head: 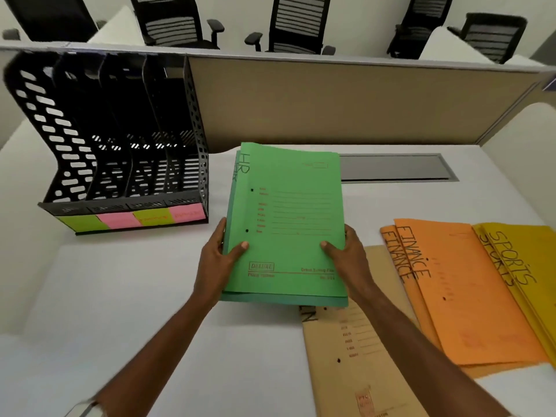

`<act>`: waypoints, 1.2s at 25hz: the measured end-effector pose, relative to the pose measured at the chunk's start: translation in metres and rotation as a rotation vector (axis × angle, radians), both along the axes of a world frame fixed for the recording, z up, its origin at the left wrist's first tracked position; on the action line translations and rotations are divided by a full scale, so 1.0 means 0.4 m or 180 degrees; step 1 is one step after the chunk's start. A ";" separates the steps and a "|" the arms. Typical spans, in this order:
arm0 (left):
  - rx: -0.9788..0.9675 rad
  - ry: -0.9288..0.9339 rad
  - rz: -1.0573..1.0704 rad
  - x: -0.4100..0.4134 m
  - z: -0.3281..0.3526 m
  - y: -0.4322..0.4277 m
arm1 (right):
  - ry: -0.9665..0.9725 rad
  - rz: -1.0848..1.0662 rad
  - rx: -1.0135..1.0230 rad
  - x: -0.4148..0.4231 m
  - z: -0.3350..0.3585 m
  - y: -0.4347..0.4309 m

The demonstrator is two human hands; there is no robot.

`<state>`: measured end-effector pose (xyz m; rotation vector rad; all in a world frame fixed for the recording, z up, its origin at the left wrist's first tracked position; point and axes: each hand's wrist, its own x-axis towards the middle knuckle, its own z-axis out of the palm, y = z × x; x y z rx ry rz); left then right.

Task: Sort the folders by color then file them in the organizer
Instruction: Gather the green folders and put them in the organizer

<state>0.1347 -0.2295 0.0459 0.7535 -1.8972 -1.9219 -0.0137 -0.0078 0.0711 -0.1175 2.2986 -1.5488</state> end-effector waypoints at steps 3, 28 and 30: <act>-0.0280 -0.0222 0.0106 0.117 -0.029 0.039 | 0.0220 -0.0058 0.0162 0.104 -0.010 0.005; -0.1596 -0.1800 0.0630 0.591 -0.113 0.274 | 0.0525 0.1990 0.1649 0.592 -0.158 0.121; -0.1432 -0.1696 0.0697 0.591 -0.095 0.259 | 0.0519 0.2119 0.1803 0.597 -0.164 0.115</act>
